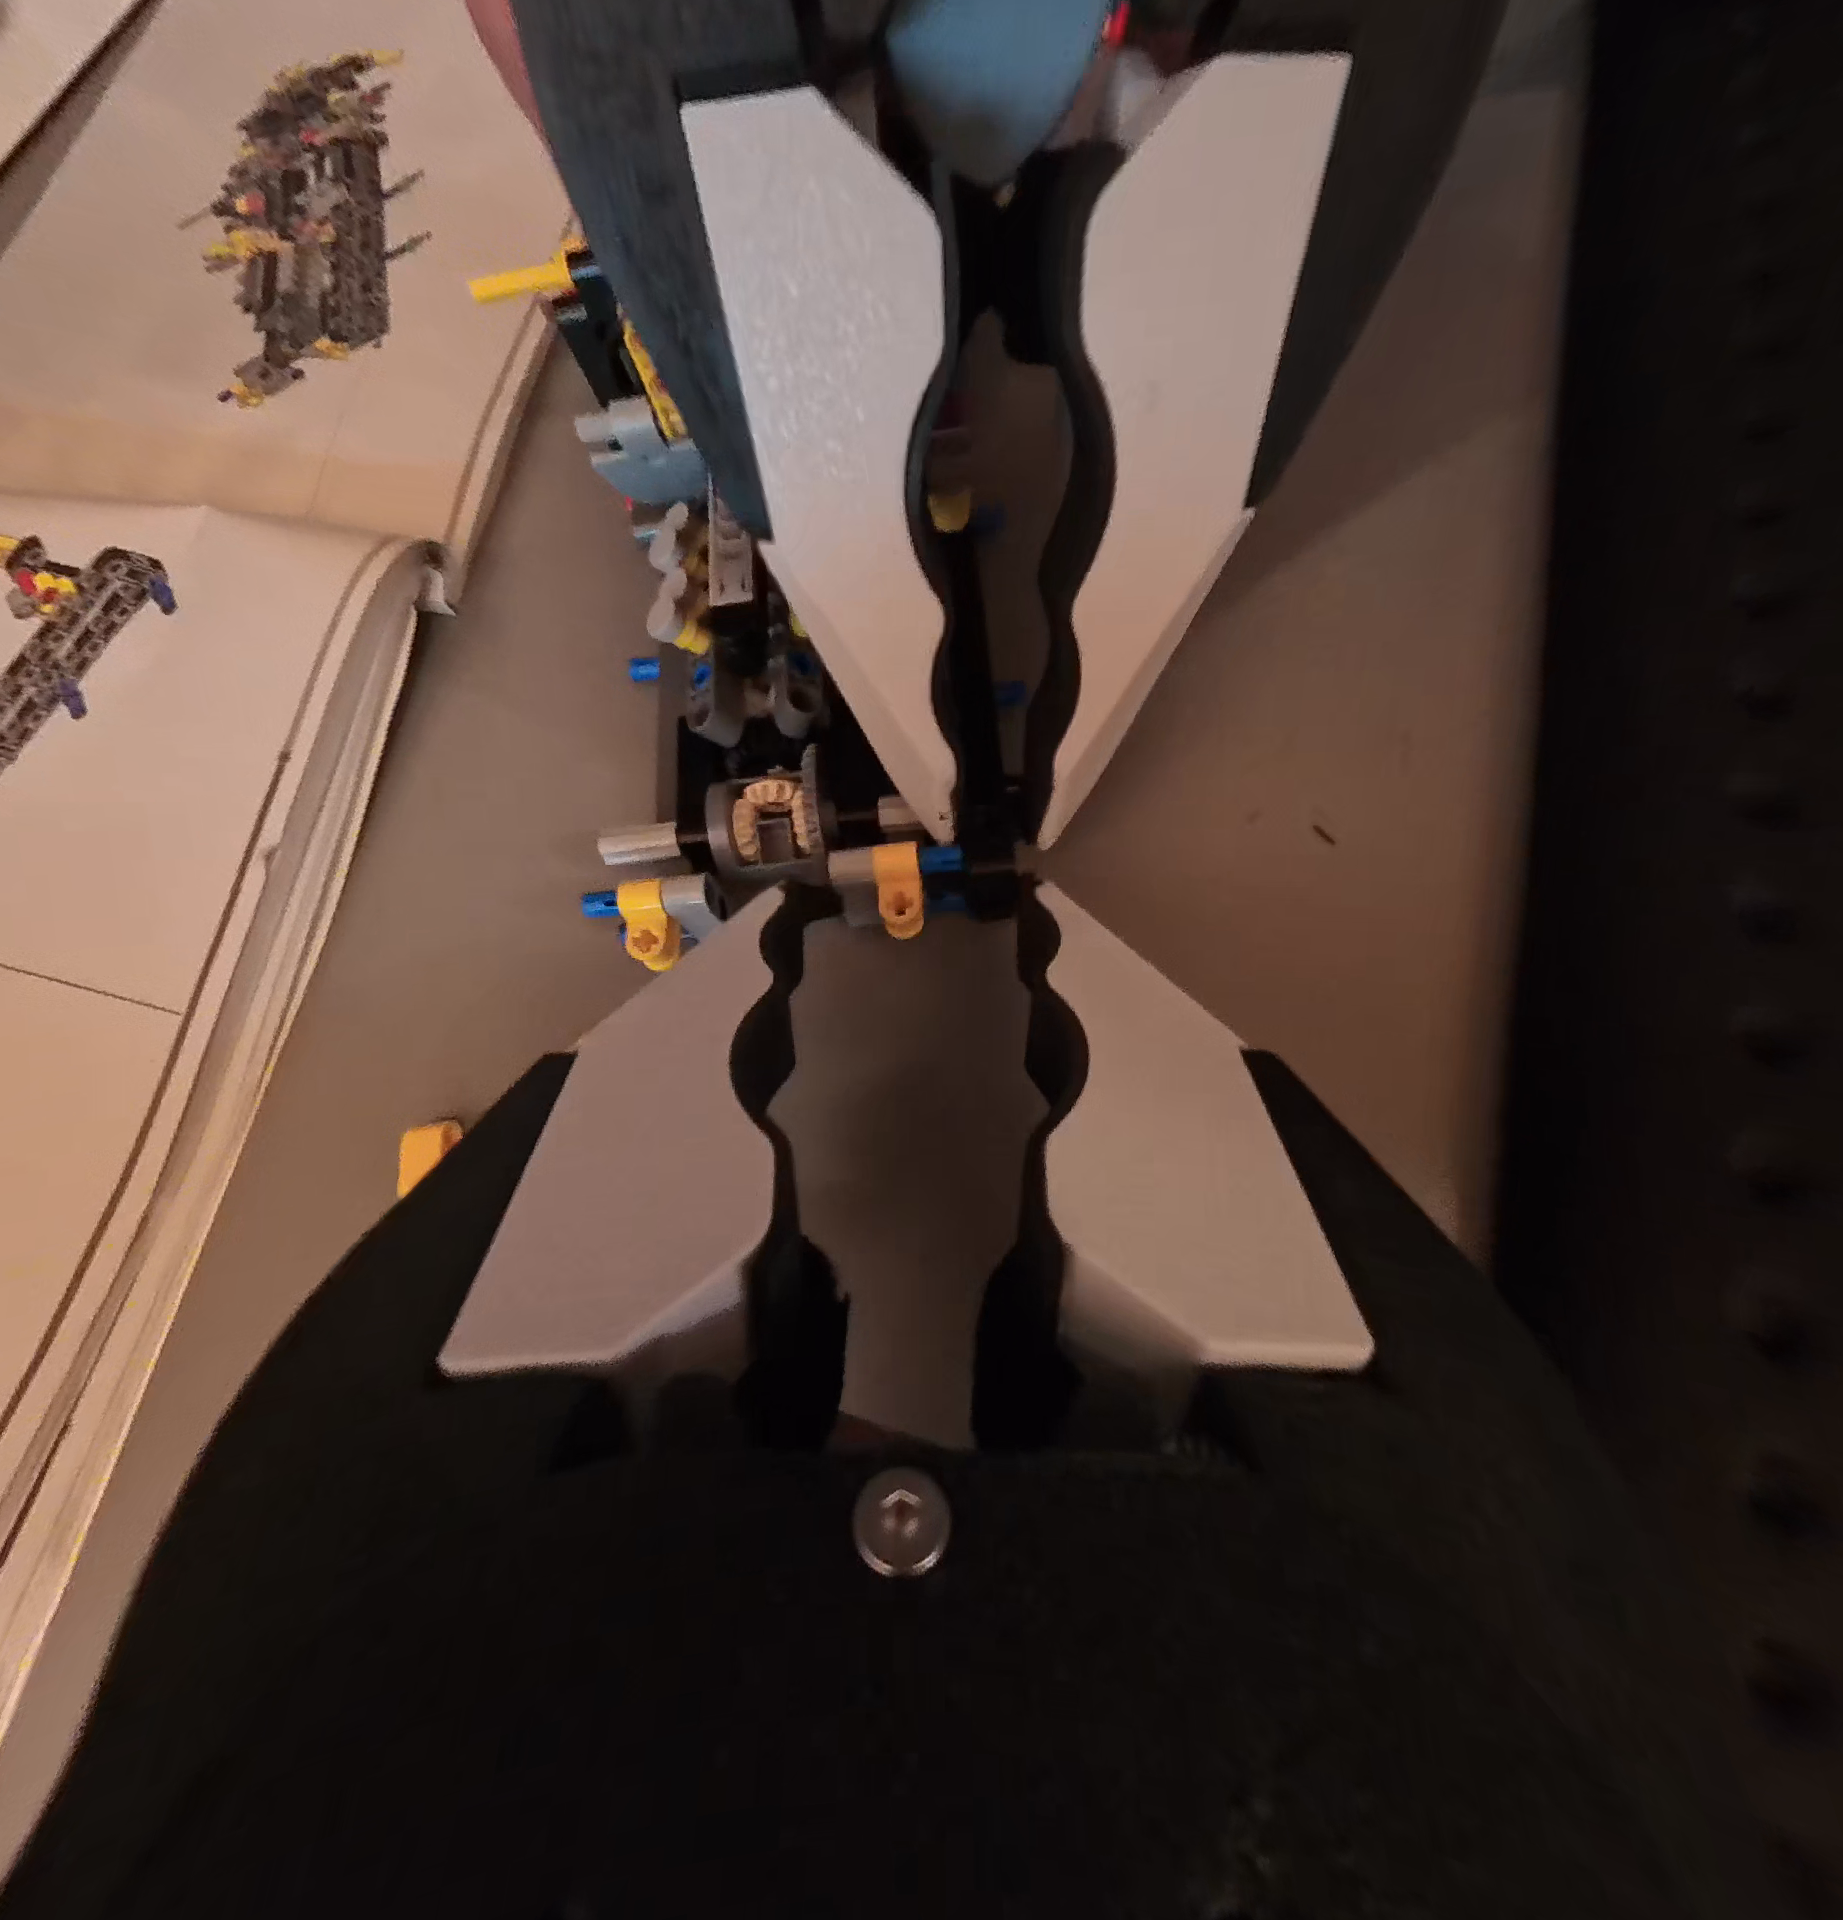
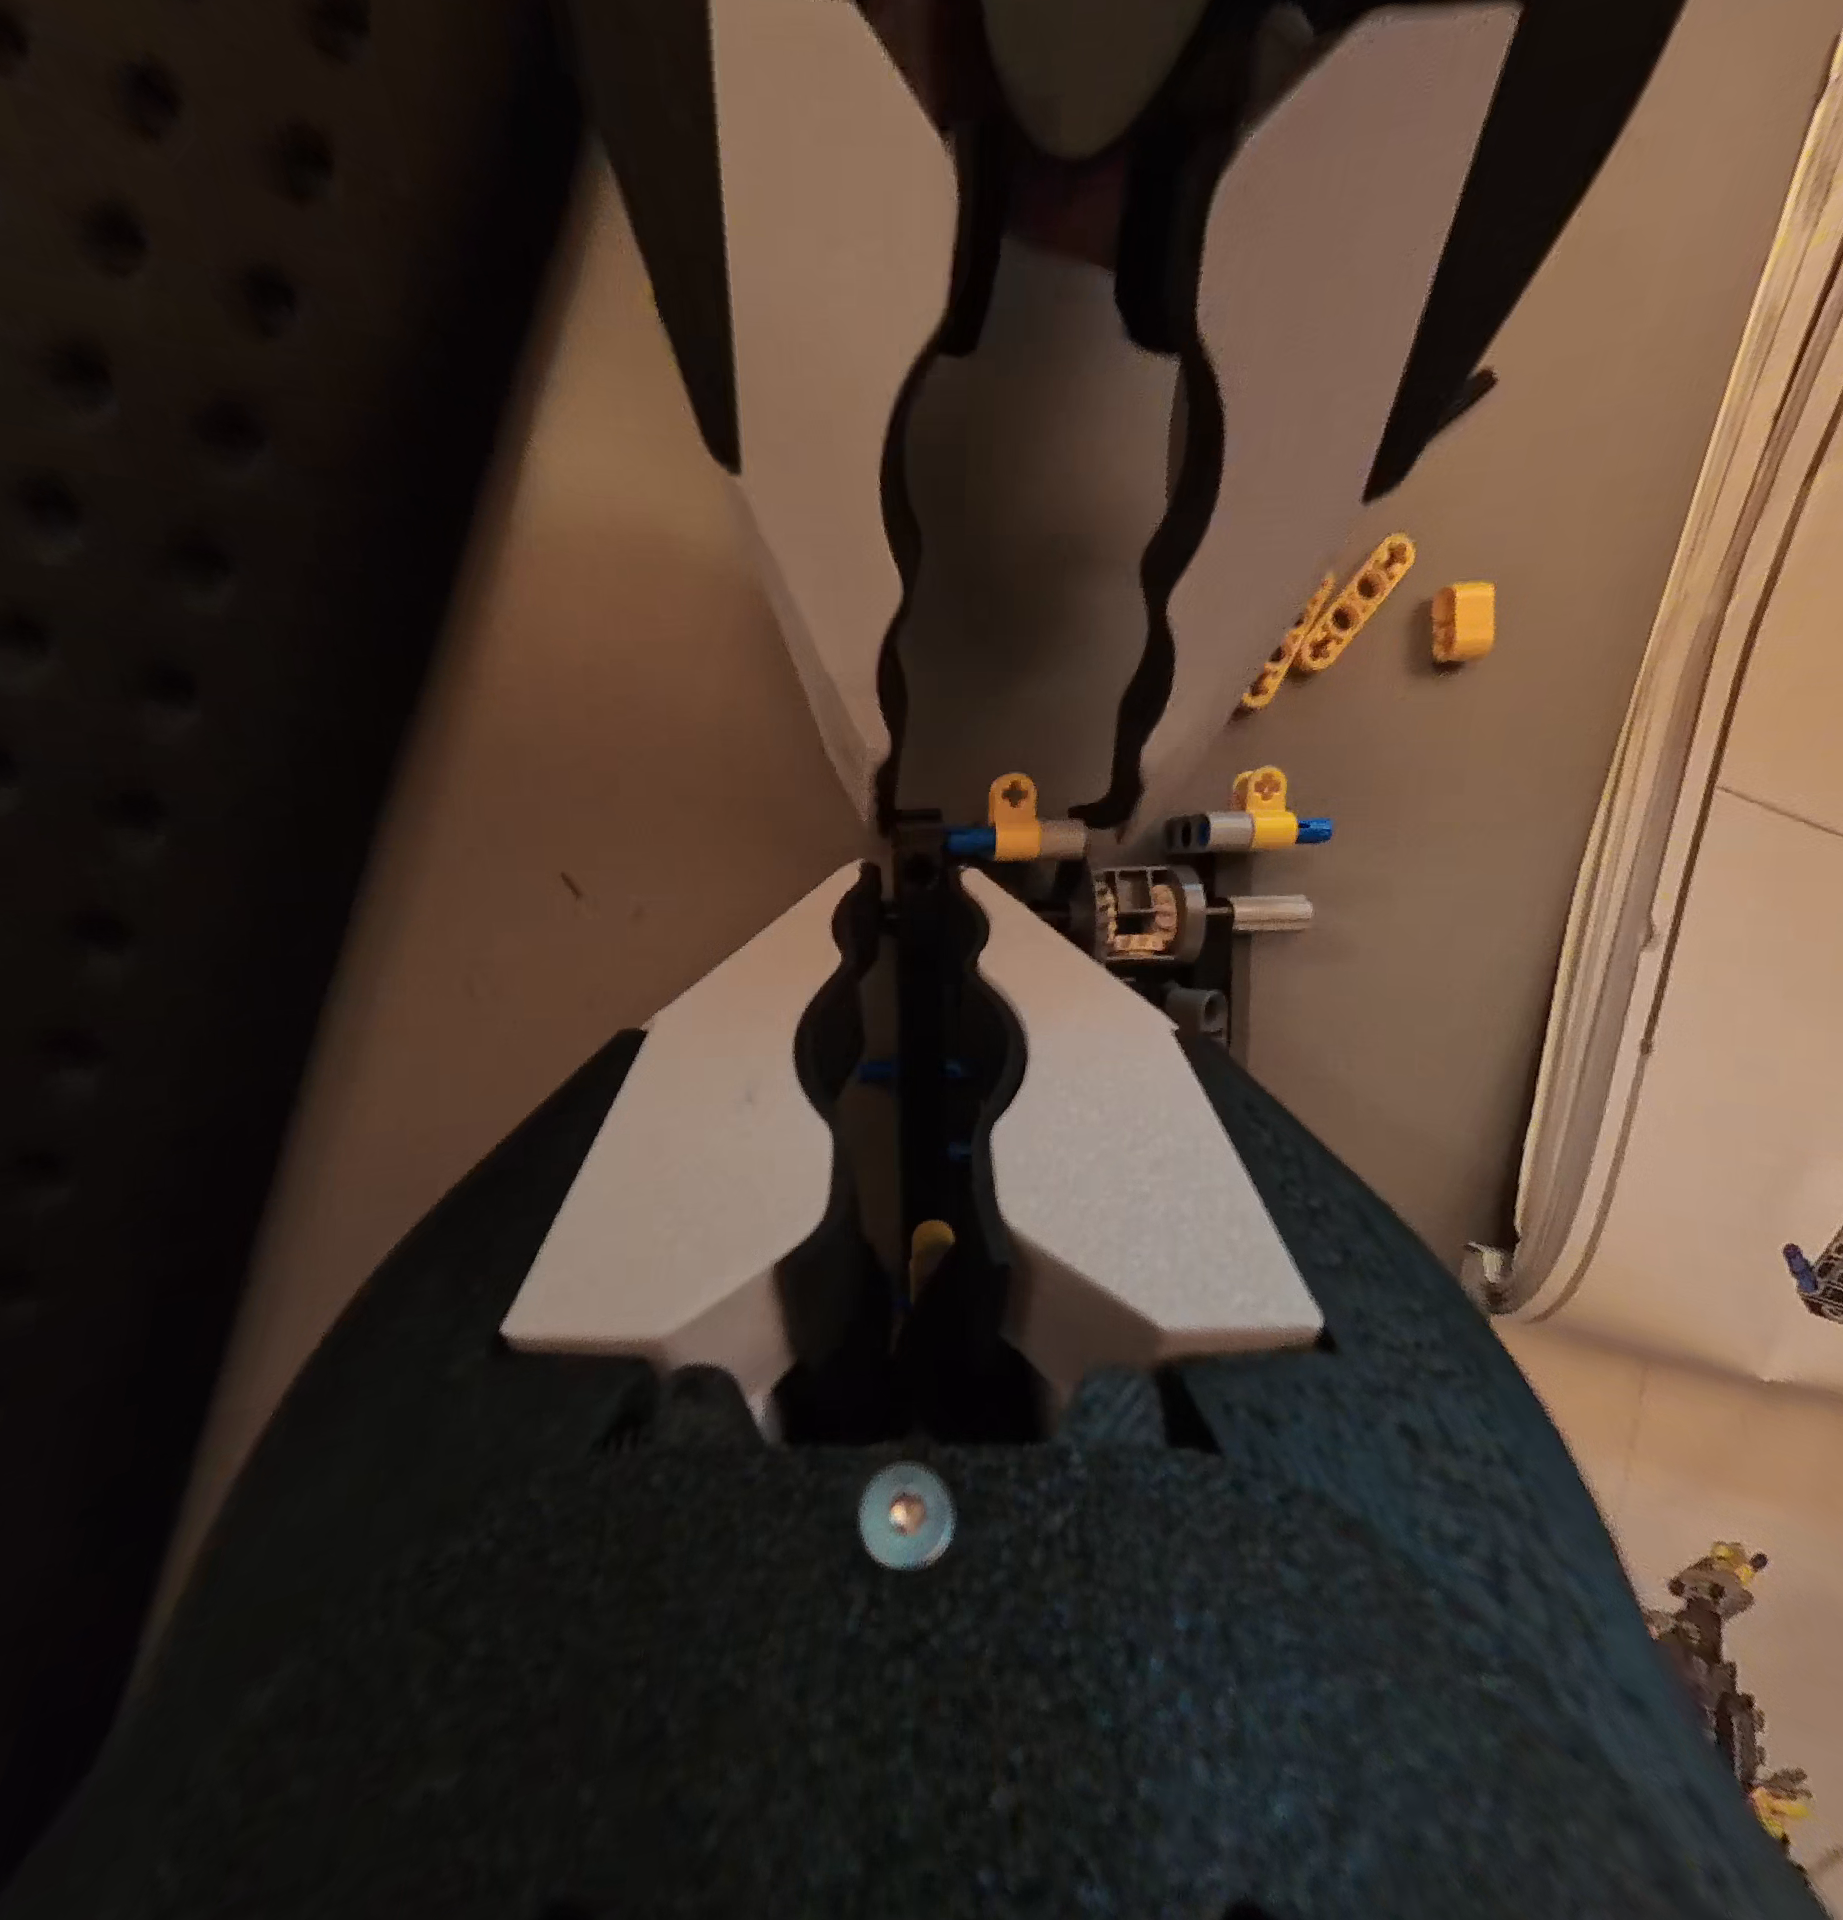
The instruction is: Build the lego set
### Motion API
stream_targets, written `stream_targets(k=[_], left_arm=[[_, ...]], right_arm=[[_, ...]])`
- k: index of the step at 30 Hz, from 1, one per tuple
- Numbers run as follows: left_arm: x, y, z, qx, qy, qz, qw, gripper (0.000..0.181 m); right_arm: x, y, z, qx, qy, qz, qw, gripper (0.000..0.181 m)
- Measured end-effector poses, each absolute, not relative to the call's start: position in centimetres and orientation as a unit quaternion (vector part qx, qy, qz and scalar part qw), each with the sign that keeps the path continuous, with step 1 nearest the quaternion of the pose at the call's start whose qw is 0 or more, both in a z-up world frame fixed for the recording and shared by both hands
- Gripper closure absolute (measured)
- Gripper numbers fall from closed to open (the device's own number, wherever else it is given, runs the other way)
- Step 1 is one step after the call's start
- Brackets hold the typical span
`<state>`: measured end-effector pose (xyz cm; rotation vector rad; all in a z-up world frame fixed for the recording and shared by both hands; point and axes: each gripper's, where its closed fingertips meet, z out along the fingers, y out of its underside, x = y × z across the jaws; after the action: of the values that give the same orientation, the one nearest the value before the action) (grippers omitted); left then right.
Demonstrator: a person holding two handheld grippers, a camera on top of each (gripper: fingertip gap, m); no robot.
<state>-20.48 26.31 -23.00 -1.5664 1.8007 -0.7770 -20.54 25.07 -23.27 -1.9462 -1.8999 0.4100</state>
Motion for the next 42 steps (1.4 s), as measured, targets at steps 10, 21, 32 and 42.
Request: stream_targets(k=[10, 21, 32, 42], left_arm=[[-20.0, 26.2, -23.6, -0.586, 0.697, -0.281, 0.305, 0.139], [-19.7, 26.1, -23.6, -0.577, 0.696, -0.287, 0.316, 0.144], [-19.5, 26.0, -23.6, -0.575, 0.697, -0.293, 0.313, 0.144], [-19.5, 26.2, -23.8, -0.58, 0.694, -0.283, 0.319, 0.147]], right_arm=[[-20.6, 25.3, -23.2, -0.693, -0.673, 0.156, 0.205, 0.17], [-20.0, 25.2, -22.9, -0.713, -0.652, 0.168, 0.195, 0.17], [-19.8, 25.0, -23.0, -0.727, -0.638, 0.181, 0.179, 0.17], [-12.3, 25.8, -14.5, -0.745, -0.567, 0.185, 0.298, 0.14]])
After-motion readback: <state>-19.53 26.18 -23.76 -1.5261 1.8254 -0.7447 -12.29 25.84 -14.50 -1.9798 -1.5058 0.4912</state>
